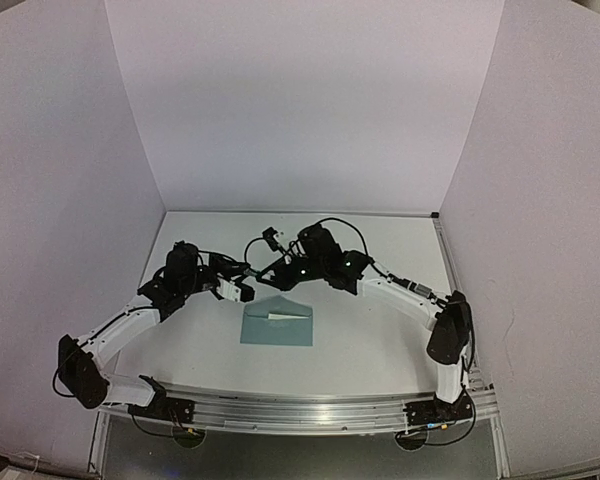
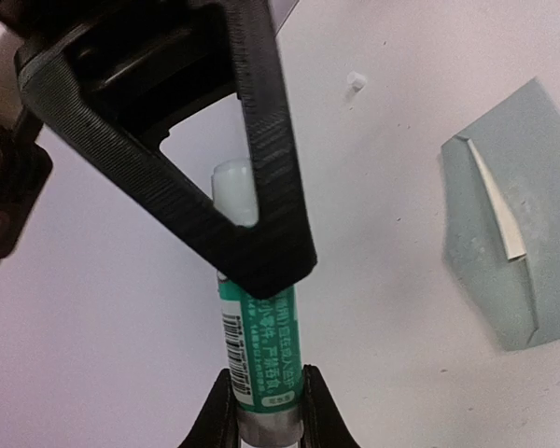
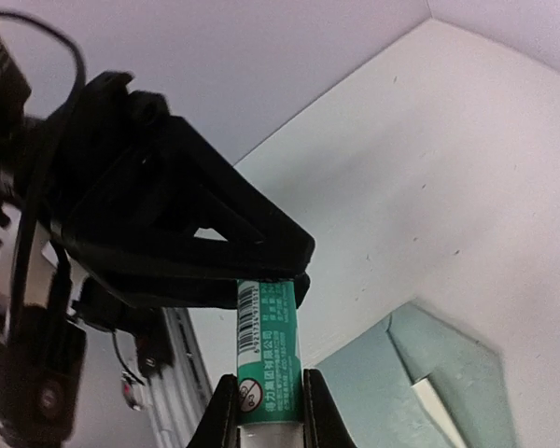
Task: Place the letter into the envelope and seal it
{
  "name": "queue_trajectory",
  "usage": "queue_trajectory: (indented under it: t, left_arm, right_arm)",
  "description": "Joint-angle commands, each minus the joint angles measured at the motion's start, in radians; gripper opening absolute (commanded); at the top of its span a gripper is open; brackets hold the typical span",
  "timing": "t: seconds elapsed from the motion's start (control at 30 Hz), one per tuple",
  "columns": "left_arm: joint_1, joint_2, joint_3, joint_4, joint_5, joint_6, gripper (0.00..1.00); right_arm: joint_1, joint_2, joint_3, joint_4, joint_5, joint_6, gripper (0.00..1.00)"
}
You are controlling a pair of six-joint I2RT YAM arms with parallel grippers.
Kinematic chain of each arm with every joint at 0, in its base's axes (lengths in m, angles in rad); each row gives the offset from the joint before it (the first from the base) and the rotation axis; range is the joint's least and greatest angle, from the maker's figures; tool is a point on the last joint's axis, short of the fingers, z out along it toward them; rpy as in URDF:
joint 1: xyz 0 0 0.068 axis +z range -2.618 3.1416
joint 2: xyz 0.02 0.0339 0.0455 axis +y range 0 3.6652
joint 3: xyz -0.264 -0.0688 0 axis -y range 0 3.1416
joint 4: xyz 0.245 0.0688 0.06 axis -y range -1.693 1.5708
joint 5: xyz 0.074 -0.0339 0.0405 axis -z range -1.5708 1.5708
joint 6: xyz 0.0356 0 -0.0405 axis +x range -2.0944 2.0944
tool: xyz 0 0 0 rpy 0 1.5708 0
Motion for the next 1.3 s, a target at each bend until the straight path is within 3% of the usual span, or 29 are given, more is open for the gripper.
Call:
queue_trajectory:
  t: [0.0,0.13,0.33,0.6,0.63,0.67,0.73,0.8,0.83,0.9,0.97,1.1,1.2,1.27]
  left_arm:
    - [-0.006,-0.017,-0.124,0.421,0.039,0.255,0.0]
    - [-0.006,0.021,-0.198,0.636,0.07,0.361,0.0]
    - [-0.006,0.078,-0.265,0.802,0.097,0.481,0.0]
    - [-0.004,0.084,-0.301,0.859,0.101,0.497,0.03]
    - [-0.004,0.083,-0.306,0.857,0.094,0.499,0.08]
    - [-0.004,0.081,-0.311,0.858,0.084,0.5,0.22]
    - [-0.004,0.071,-0.32,0.859,0.058,0.479,0.6]
    - [-0.004,0.055,-0.318,0.838,0.024,0.434,0.83]
    - [-0.004,0.037,-0.309,0.802,-0.003,0.408,0.92]
    - [-0.004,-0.002,-0.277,0.682,-0.067,0.343,0.99]
    - [-0.004,-0.054,-0.213,0.477,-0.124,0.226,1.0]
    - [-0.004,-0.081,0.045,-0.109,-0.165,-0.146,1.0]
    - [0.006,-0.015,0.237,-0.36,-0.128,-0.48,0.99]
    - [0.042,0.045,0.363,-0.486,-0.026,-0.699,0.95]
  right_arm:
    - [-0.069,0.031,0.038,0.148,-0.037,0.537,0.0]
    - [-0.078,0.025,-0.029,0.248,-0.037,0.726,0.0]
    - [-0.106,0.034,-0.121,0.416,-0.056,0.919,0.0]
    - [-0.125,0.018,-0.202,0.504,-0.058,0.964,0.0]
    - [-0.127,0.017,-0.205,0.506,-0.065,0.957,0.0]
    - [-0.129,0.015,-0.205,0.506,-0.069,0.939,0.0]
    - [-0.13,-0.001,-0.211,0.506,-0.07,0.894,0.0]
    - [-0.136,-0.015,-0.22,0.504,-0.08,0.849,0.0]
    - [-0.141,-0.027,-0.226,0.5,-0.09,0.82,0.0]
    - [-0.151,-0.048,-0.24,0.482,-0.116,0.74,0.0]
    - [-0.154,-0.076,-0.256,0.442,-0.128,0.604,0.0]
    - [-0.153,-0.163,-0.315,0.446,-0.145,0.365,0.0]
    - [-0.146,-0.237,-0.379,0.52,-0.107,0.243,0.0]
    - [-0.127,-0.277,-0.421,0.6,-0.049,0.166,0.0]
